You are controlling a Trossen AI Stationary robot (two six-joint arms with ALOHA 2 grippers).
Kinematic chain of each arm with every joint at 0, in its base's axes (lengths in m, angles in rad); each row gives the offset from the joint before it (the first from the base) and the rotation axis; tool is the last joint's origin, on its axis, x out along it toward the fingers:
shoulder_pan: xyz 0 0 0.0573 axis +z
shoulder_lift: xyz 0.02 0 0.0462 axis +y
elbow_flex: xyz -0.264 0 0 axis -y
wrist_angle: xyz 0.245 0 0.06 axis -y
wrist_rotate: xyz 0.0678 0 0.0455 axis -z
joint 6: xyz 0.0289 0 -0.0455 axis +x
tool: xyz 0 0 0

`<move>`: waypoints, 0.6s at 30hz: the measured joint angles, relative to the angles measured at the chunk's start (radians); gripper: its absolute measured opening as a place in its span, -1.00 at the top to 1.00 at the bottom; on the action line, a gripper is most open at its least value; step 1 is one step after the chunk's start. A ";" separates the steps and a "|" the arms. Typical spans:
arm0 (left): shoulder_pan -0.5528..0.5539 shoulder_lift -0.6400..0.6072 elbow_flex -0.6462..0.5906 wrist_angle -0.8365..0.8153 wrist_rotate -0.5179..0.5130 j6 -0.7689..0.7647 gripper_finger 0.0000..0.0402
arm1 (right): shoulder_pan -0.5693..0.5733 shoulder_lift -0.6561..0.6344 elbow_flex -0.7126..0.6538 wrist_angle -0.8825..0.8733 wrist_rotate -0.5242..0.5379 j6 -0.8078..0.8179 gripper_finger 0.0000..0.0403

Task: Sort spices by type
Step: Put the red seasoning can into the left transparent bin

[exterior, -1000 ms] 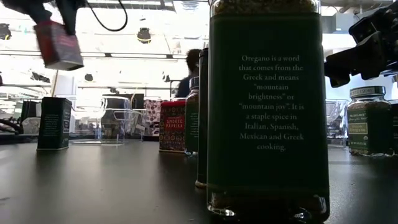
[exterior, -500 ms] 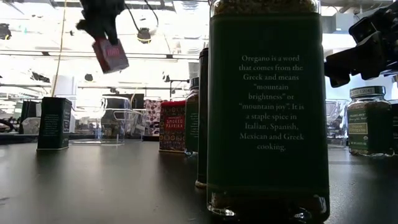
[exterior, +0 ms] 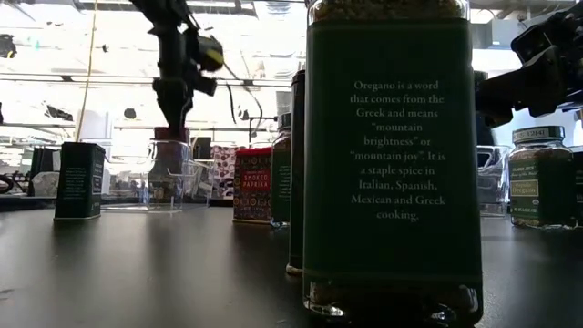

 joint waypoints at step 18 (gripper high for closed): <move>0.029 0.070 -0.085 0.128 0.019 0.178 -0.08 | 0.000 0.000 0.000 0.000 0.000 0.000 -0.03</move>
